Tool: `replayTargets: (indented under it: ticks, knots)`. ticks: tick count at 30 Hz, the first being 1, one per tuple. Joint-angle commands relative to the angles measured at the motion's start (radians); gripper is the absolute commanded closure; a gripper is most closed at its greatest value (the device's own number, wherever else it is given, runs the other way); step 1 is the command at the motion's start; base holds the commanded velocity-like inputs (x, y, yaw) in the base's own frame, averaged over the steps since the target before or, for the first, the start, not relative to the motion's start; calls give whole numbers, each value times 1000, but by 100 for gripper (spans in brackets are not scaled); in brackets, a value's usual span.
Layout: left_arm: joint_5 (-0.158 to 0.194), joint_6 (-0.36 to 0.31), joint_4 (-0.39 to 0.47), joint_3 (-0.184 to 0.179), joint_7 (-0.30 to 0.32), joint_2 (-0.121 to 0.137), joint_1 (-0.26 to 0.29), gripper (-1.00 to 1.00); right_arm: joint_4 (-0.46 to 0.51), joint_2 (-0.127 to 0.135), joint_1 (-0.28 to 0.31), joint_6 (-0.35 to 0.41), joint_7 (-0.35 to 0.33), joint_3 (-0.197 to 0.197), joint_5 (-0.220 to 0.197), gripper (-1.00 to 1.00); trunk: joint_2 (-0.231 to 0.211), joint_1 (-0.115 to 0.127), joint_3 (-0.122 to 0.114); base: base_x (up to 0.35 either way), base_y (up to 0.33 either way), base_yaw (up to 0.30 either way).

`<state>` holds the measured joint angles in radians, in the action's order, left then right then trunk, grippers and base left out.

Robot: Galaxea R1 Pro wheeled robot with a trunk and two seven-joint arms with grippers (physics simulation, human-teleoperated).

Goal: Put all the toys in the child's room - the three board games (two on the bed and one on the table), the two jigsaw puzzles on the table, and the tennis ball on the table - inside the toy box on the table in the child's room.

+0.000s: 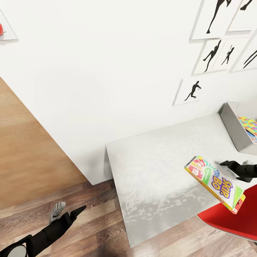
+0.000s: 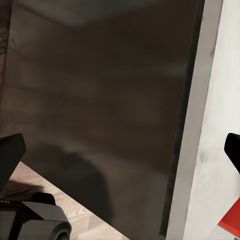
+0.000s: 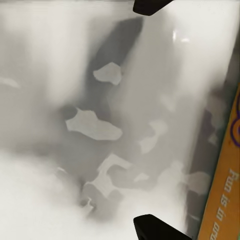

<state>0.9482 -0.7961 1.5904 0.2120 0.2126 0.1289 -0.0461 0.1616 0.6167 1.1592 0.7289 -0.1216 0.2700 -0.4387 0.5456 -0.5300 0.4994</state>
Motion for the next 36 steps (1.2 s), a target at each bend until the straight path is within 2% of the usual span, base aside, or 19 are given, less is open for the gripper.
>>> replayTargets:
  ticks: [1, 19, 36]
  knots:
    - [-1, -5, 1, 1, 4, 0, 0, -100, -1, 0, 1, 3, -1, 5, 8, -100, 1, 0, 1, 0, 0, 0]
    - [7, -6, 0, 1, 6, 1, 1, -100, -7, -6, -4, -13, 15, 5, 8, -100, 1, 0, 1, -5, 2, 0]
    - [10, -6, 0, 1, 6, 0, 2, -100, -8, -8, -7, -14, 16, 5, 6, -100, 1, 0, 1, -130, 79, 0]
